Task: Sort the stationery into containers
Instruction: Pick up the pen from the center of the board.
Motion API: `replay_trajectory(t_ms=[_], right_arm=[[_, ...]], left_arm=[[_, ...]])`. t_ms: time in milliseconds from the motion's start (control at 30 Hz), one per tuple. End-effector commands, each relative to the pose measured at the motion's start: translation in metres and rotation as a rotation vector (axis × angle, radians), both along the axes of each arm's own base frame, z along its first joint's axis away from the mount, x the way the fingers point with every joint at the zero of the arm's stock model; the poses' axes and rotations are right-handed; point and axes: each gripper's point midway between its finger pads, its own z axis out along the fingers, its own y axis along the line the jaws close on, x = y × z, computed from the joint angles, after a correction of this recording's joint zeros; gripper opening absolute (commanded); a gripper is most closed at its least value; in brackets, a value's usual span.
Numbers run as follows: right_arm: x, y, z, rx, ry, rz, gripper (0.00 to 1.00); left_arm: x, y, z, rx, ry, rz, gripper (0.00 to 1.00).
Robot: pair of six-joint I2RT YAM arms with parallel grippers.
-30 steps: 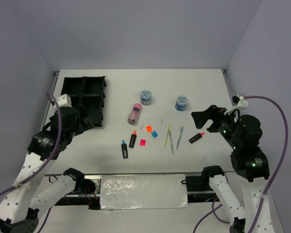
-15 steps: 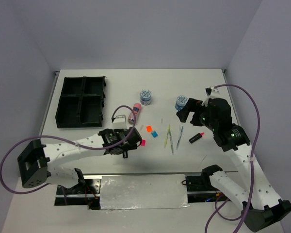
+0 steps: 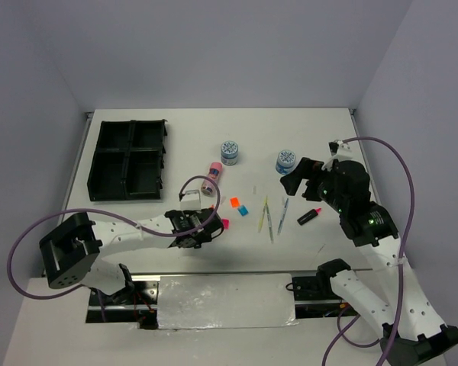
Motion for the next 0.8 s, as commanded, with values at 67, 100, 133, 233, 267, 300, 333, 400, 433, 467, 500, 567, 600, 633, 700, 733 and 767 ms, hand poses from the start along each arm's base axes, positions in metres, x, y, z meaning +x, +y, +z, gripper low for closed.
replay_trajectory(t_ms=[67,100,133,233,267,300,333,400,433,467,500,567,600,633,700,733,767], right_arm=[[0.002,0.010,0.015,0.044,-0.060,0.041,1.00],[0.002,0.011,0.015,0.044,-0.060,0.046,1.00],[0.003,0.013,0.014,0.040,-0.054,0.055,1.00],[0.003,0.016,0.013,0.035,-0.046,0.076,1.00],[0.003,0.016,0.013,0.034,-0.047,0.078,1.00],[0.003,0.017,0.014,0.035,-0.051,0.078,1.00],[0.003,0.017,0.015,0.034,-0.054,0.080,1.00],[0.003,0.018,0.017,0.030,-0.057,0.089,1.00],[0.004,0.020,0.015,0.023,-0.050,0.095,1.00],[0.003,0.021,0.013,0.011,-0.039,0.107,1.00],[0.004,0.022,0.015,0.005,-0.036,0.107,1.00],[0.005,0.025,0.009,-0.029,-0.018,0.114,1.00],[0.006,0.026,0.010,-0.040,-0.021,0.116,1.00],[0.008,0.029,0.005,-0.059,-0.007,0.119,1.00],[0.006,0.041,0.000,-0.095,0.003,0.152,1.00],[0.009,0.048,-0.012,-0.125,0.038,0.162,1.00],[0.010,0.054,-0.019,-0.153,0.055,0.165,1.00]], left_arm=[[0.008,0.001,-0.013,-0.020,0.013,-0.023,0.70],[0.008,0.003,-0.016,-0.014,0.025,-0.018,0.70],[0.008,0.005,-0.019,-0.010,0.030,-0.014,0.69],[0.006,0.006,-0.027,-0.003,0.049,-0.021,0.68],[0.006,0.006,-0.029,0.005,0.054,-0.021,0.63],[0.005,0.007,-0.034,0.021,0.067,-0.024,0.60],[0.003,0.008,-0.036,0.032,0.080,-0.021,0.60],[-0.001,0.010,-0.042,0.039,0.103,-0.018,0.58],[-0.006,0.012,-0.046,0.041,0.119,-0.020,0.58],[-0.008,0.012,-0.048,0.038,0.126,-0.019,0.52],[-0.011,0.012,-0.049,0.036,0.128,-0.020,0.48],[-0.018,0.018,-0.047,0.041,0.127,-0.009,0.33],[-0.022,0.018,-0.046,0.044,0.124,-0.018,0.27],[-0.025,0.022,-0.045,0.047,0.123,-0.001,0.22],[-0.030,0.027,-0.036,0.040,0.104,0.008,0.07],[-0.032,0.030,-0.032,0.038,0.096,0.016,0.00],[-0.031,0.034,-0.026,0.046,0.071,0.022,0.00]])
